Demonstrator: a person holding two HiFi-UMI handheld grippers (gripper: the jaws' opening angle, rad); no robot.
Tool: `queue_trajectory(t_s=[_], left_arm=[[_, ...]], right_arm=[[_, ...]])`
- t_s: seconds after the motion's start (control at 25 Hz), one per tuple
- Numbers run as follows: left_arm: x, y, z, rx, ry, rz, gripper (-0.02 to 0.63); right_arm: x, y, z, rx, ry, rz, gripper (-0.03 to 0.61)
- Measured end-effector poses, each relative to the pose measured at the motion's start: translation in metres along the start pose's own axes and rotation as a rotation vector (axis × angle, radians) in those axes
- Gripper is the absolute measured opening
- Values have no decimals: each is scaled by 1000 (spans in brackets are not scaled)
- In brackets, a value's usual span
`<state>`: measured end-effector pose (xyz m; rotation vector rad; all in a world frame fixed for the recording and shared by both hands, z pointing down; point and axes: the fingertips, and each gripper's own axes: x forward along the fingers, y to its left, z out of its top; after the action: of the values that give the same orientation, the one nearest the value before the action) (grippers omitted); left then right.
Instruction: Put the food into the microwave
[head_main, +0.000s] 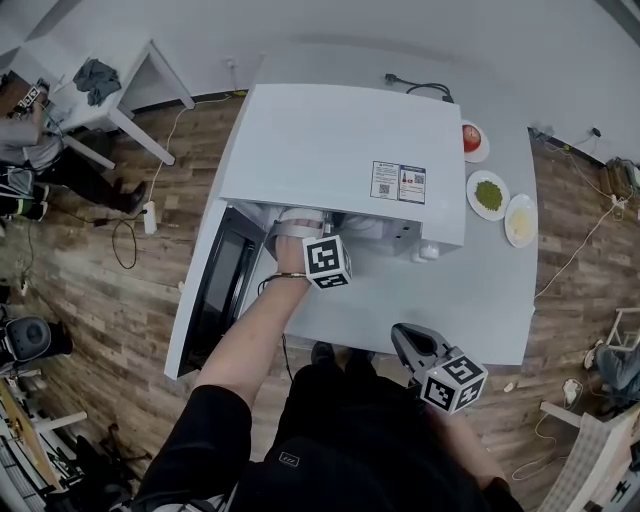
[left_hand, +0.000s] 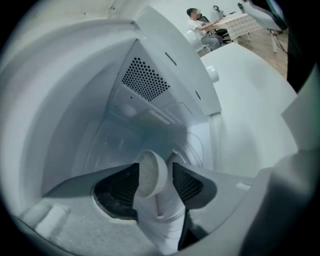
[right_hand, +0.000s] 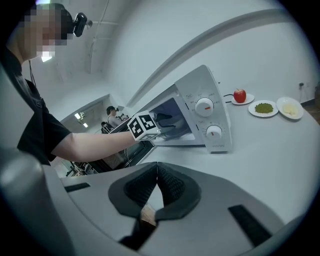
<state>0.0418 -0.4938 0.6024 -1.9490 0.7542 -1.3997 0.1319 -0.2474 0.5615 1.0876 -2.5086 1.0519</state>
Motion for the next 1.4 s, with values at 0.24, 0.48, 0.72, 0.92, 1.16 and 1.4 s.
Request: queue_trajectory(t_s=[0.24, 0.48, 0.72, 0.92, 1.16, 1.4], left_arm=[[-37, -9, 2, -18, 3, 26, 202], [-111, -31, 23, -163, -51, 3, 202], [-176, -34, 56, -320, -158, -25, 201], [-231, -24, 66, -504, -278, -28, 201], [-306, -23, 57, -722, -460, -54, 198], [-364, -28, 36, -876, -620, -124, 172]], right_arm=[[-1, 7, 9, -20, -26, 67, 14], [-3, 18, 27, -91, -64, 138, 14], [-7, 36, 41, -146, -93, 168, 14], [-13, 58, 37, -149, -112, 150, 14], [-10, 96, 29, -145, -127, 117, 14], [-5, 148, 13, -171, -115, 100, 14]])
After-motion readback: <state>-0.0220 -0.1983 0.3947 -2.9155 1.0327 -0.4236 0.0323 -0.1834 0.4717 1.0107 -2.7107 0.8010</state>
